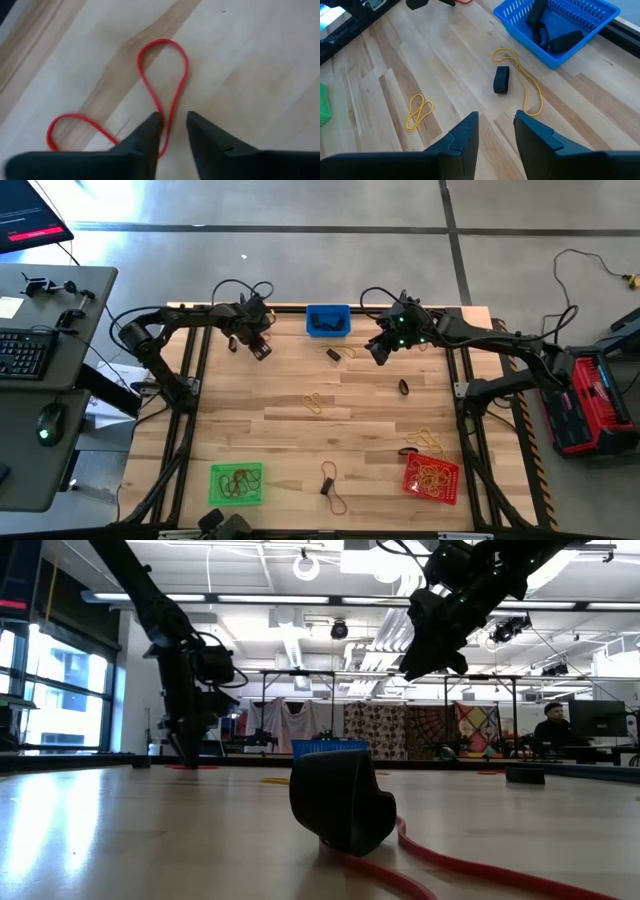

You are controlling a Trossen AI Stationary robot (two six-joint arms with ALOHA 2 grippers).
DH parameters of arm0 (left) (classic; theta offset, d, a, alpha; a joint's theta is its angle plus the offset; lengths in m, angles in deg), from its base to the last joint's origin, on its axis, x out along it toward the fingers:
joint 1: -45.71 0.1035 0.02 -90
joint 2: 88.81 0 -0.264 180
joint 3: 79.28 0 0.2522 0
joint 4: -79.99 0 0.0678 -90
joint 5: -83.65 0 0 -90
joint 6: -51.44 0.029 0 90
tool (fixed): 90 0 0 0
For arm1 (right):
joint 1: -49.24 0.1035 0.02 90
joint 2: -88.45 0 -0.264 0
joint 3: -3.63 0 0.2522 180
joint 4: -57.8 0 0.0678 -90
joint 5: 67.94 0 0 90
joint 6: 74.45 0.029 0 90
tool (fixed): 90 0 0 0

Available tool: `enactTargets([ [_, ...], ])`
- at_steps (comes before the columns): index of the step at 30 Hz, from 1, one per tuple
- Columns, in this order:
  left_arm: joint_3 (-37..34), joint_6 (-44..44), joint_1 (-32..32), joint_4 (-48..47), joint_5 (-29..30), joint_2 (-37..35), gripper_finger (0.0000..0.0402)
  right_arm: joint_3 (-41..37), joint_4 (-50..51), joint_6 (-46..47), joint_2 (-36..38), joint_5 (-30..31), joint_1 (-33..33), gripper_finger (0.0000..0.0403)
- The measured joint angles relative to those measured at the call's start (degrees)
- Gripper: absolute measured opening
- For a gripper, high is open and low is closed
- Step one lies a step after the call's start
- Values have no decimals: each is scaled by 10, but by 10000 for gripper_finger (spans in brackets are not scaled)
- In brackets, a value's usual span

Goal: Sort rubber bands into baskets
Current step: Put the red rubber band into the green basket

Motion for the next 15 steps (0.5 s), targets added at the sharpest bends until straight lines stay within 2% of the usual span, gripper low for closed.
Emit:
enactTargets([
  [4, 6, 16, 0, -12, -19, 0, 14, 0, 0, -7, 0, 0, 0, 114],
  [9, 29, 31, -14, -59, -37, -14, 3, 0, 0, -25, 0, -6, 0, 114],
  [15, 58, 32, -46, -113, -46, -87, 0, 0, -7, -67, 0, -5, 0, 114],
])
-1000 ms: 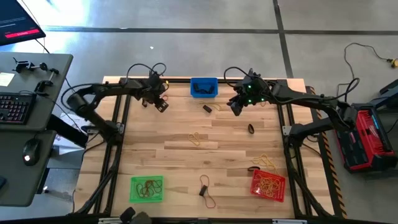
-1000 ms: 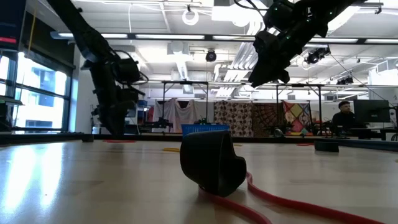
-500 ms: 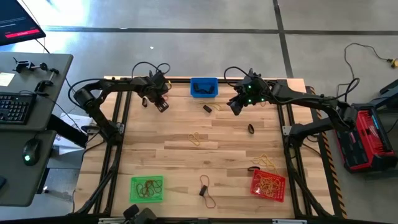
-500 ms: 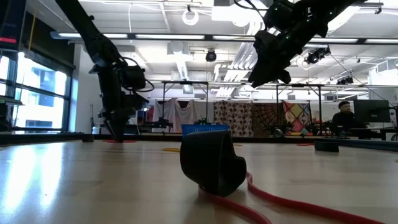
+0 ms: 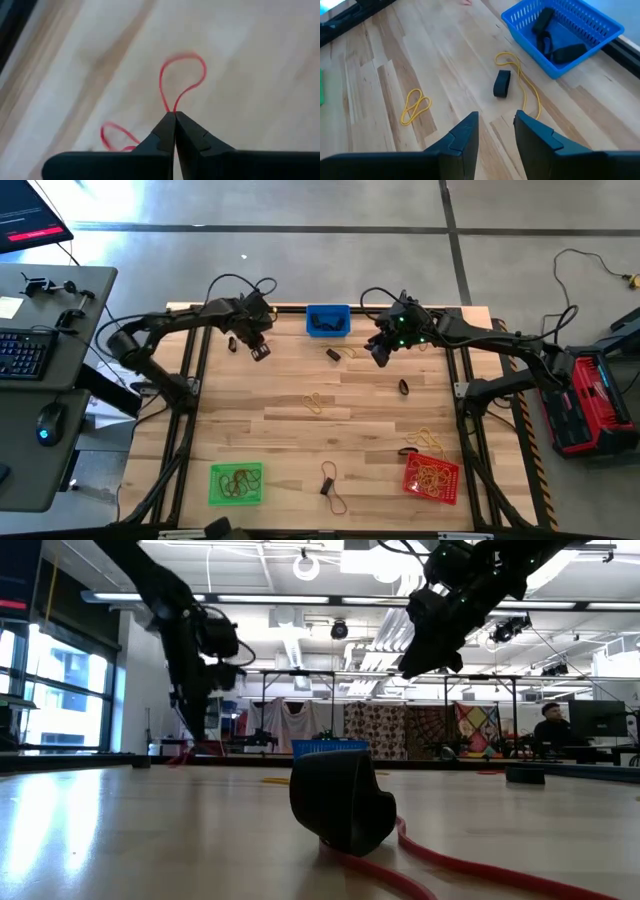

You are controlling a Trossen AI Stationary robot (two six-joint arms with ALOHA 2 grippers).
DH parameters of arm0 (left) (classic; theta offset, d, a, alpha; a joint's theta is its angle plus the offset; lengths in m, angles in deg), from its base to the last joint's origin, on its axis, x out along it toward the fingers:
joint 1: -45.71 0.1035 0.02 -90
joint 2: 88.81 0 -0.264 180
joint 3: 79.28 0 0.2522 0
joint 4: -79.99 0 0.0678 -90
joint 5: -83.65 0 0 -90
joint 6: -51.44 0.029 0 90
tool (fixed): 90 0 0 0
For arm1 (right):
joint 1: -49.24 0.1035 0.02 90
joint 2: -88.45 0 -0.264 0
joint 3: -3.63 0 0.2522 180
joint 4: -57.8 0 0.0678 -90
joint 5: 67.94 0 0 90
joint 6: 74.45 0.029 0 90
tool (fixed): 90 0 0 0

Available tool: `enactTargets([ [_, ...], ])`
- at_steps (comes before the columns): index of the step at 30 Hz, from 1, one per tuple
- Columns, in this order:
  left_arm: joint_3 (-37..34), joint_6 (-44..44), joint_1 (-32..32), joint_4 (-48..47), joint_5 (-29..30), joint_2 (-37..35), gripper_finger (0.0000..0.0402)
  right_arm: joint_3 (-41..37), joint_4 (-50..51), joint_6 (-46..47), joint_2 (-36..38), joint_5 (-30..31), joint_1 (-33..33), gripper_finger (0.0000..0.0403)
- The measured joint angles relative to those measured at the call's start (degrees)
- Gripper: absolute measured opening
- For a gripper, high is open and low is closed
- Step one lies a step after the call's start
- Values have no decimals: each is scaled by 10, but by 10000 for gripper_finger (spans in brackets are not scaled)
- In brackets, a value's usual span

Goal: Sort rubber bands into baskets
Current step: Put the red rubber band into the green basket

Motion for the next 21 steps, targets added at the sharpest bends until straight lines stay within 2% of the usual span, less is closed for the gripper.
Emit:
enactTargets([
  [4, 16, -17, -33, -44, -8, -64, 0, 0, -2, -31, 0, 0, 0, 111],
  [6, 22, -32, -49, -75, -15, -96, 0, 0, -3, -43, 0, 0, 0, 97],
  [12, 50, -105, -120, -139, -32, -184, 0, 0, -3, -85, 0, -17, 0, 9],
  [16, 60, -162, -179, -165, -33, -228, 0, 0, -3, -101, 0, -40, 0, 16],
  [21, 59, -245, -258, -175, -26, -261, 0, 0, -4, -127, 0, -65, 0, 3],
])
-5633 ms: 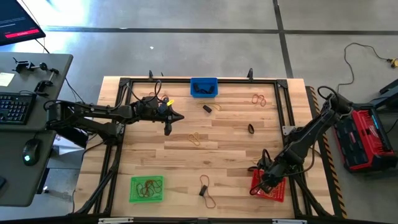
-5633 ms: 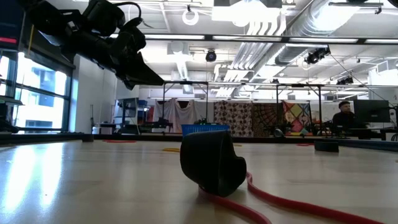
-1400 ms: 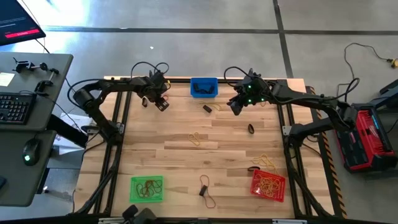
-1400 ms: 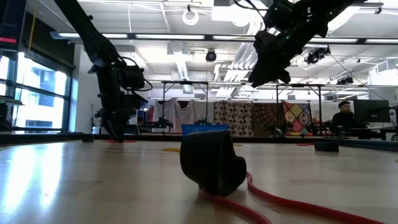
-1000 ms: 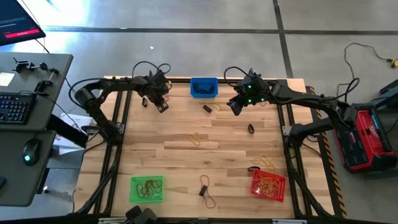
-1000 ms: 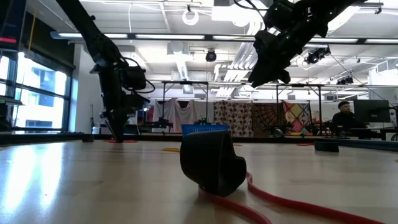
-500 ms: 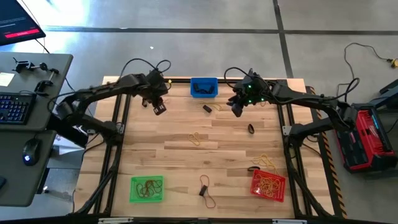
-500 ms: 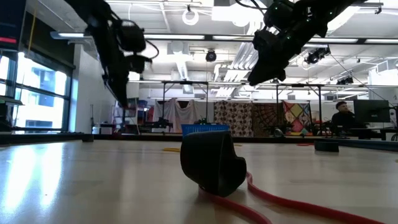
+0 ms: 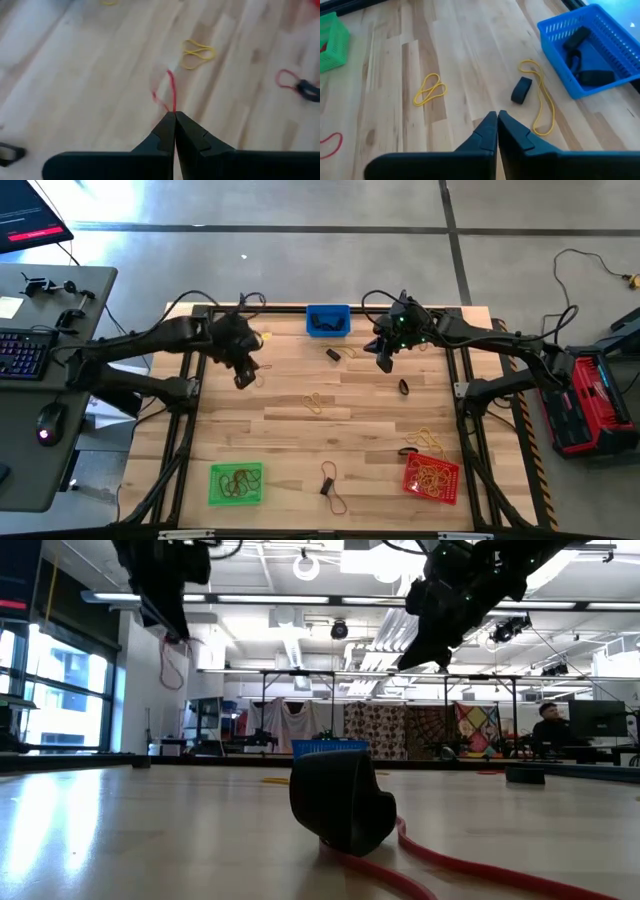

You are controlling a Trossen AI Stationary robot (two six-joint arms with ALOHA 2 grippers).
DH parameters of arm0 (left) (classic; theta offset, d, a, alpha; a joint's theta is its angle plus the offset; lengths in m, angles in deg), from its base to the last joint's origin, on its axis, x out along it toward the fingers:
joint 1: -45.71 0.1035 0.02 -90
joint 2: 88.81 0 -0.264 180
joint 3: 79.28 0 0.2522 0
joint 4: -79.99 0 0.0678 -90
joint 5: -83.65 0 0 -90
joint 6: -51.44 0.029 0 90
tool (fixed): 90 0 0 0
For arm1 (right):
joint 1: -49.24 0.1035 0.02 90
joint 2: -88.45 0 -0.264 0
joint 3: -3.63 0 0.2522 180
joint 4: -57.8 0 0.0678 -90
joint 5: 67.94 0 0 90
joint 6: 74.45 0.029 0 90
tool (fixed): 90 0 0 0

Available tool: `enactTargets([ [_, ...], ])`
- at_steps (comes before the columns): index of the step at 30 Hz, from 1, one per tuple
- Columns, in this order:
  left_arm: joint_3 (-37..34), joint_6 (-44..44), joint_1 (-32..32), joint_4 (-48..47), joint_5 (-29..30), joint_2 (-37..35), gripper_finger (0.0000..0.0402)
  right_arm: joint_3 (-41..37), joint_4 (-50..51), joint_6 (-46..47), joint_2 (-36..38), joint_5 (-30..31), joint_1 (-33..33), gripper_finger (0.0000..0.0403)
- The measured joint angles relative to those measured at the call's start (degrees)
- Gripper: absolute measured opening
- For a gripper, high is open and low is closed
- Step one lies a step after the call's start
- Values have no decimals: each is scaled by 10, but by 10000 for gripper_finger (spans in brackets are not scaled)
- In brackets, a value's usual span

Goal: Sort rubber bands into baskets
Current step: Put the red rubber band into the green basket

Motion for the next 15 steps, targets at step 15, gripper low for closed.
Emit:
enactTargets([
  [15, 0, -132, -267, 8, 10, -14, 0, 0, -14, 21, 0, 20, 41, 0],
])
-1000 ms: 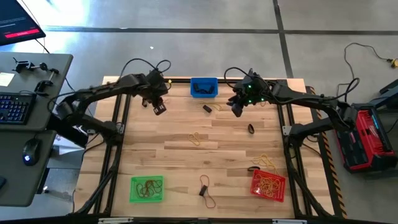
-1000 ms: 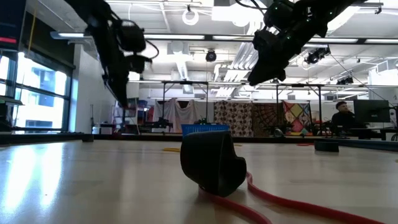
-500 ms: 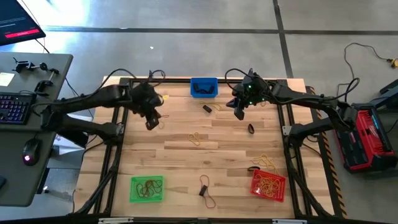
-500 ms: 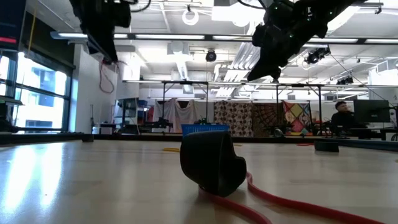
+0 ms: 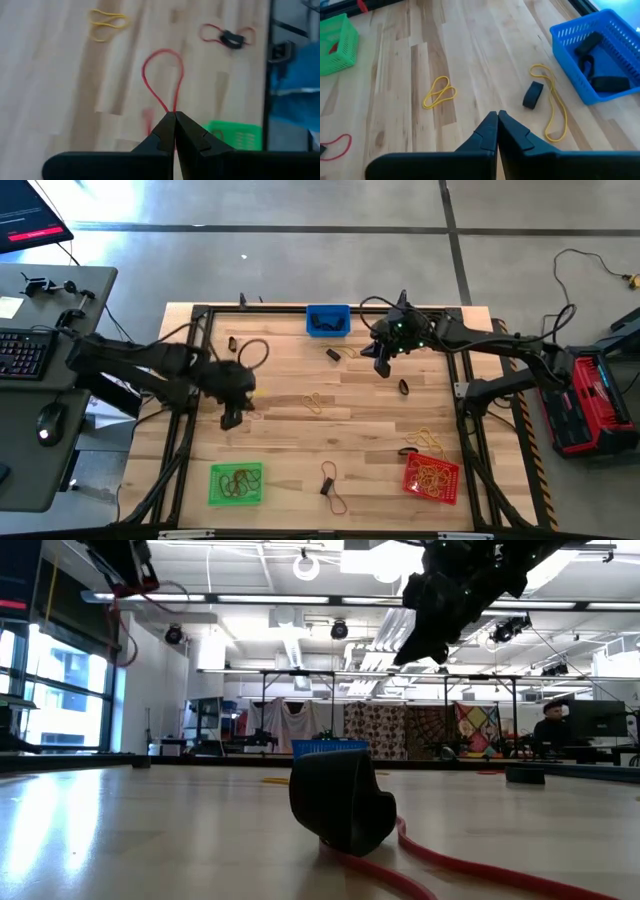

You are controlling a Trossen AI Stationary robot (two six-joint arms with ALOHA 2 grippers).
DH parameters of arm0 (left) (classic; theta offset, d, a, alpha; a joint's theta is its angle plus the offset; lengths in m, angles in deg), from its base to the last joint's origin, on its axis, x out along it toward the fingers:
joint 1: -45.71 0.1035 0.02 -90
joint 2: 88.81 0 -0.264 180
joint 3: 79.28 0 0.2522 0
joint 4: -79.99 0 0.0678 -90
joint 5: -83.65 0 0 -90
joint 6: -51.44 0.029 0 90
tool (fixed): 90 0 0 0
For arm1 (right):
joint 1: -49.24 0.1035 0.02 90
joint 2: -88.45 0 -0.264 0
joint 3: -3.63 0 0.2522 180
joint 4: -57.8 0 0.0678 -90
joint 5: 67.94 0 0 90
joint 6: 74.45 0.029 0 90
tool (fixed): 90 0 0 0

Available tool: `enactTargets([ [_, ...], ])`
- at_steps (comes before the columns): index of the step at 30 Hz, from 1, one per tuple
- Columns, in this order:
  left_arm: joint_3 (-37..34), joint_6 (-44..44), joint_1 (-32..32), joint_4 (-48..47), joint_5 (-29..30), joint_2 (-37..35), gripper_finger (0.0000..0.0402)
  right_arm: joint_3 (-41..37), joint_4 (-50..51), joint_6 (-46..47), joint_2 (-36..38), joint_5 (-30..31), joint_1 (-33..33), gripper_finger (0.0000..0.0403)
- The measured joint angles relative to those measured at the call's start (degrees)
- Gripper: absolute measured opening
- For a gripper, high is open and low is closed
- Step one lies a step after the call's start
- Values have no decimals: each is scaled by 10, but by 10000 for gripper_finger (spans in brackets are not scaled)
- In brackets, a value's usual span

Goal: Sort rubber bands into baskets
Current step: Put the red rubber band into the green basket

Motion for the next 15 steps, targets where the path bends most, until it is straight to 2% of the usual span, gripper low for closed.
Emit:
enactTargets([
  [8, 0, -85, -129, 30, 6, 10, 0, 0, -2, 26, 0, 42, 19, 0],
  [15, 0, -193, -220, 40, 51, 44, 0, 0, -7, 51, 0, 60, 32, 0],
])
